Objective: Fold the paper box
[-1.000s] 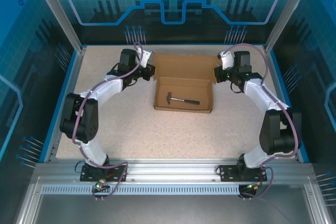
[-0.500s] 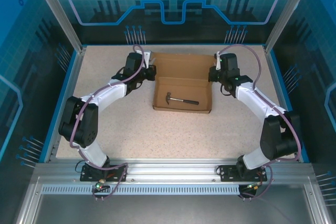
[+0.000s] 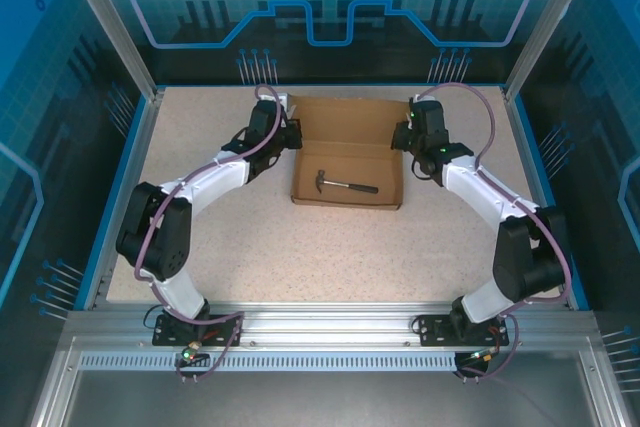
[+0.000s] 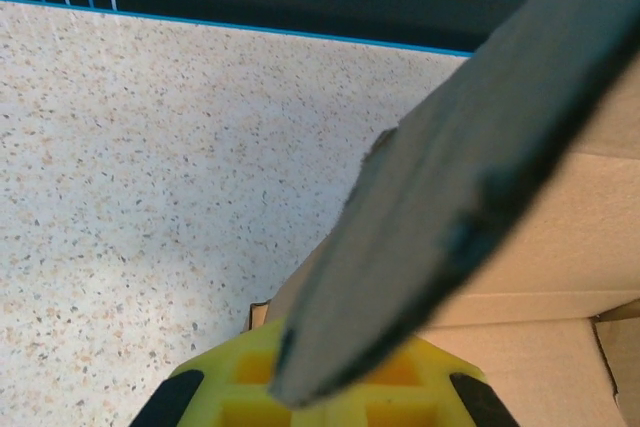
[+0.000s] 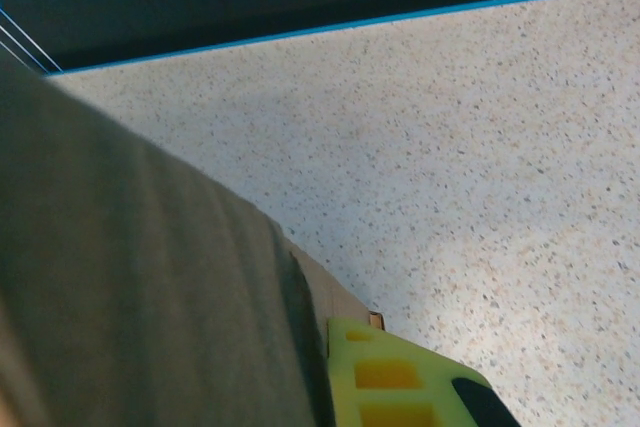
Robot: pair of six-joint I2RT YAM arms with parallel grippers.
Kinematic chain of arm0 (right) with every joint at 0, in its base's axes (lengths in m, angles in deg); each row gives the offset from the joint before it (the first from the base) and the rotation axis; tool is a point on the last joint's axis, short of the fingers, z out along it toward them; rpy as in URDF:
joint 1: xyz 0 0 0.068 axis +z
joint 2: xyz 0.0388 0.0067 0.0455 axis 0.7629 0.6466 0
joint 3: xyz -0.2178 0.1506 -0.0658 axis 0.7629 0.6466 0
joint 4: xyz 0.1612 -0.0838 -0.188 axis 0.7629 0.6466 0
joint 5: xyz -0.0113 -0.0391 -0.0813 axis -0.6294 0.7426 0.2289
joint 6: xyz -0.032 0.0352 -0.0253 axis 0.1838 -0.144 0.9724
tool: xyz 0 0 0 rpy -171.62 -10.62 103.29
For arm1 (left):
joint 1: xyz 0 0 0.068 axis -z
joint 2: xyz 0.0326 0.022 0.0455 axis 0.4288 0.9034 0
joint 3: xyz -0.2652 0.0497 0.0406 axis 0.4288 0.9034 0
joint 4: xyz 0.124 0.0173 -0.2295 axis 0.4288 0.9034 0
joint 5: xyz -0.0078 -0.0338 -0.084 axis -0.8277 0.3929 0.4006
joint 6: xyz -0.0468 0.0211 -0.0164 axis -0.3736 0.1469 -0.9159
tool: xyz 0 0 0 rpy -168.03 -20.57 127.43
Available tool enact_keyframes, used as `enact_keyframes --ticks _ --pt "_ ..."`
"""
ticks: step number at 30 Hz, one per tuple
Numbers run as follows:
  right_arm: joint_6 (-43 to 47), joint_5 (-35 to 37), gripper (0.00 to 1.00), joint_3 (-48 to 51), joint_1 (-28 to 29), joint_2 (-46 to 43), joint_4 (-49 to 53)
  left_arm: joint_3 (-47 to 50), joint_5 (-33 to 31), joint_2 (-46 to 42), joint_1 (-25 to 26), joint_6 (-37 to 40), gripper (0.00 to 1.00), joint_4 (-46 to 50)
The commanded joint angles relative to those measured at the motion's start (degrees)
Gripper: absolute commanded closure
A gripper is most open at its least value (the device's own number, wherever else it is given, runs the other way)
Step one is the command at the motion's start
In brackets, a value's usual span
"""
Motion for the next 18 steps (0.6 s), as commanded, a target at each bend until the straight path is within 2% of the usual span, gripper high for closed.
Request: enact_keyframes --ticks 1,8,18 --pt "-1.51 -0.94 0.99 -1.96 -0.16 0.99 -6.51 -0.58 -4.51 1.19 0.56 -2.62 1.00 -3.23" --pt "-2.79 -1.86 1.00 -0.14 0.42 1.82 -11.72 3.86 -9.98 1.31 2.44 -5.24 1.00 -8.83" --pt "-1.58 -2.88 1.00 5.31 0.91 1.23 -20.26 10.18 -13.33 0.67 4.79 -4.68 1.00 -15.77"
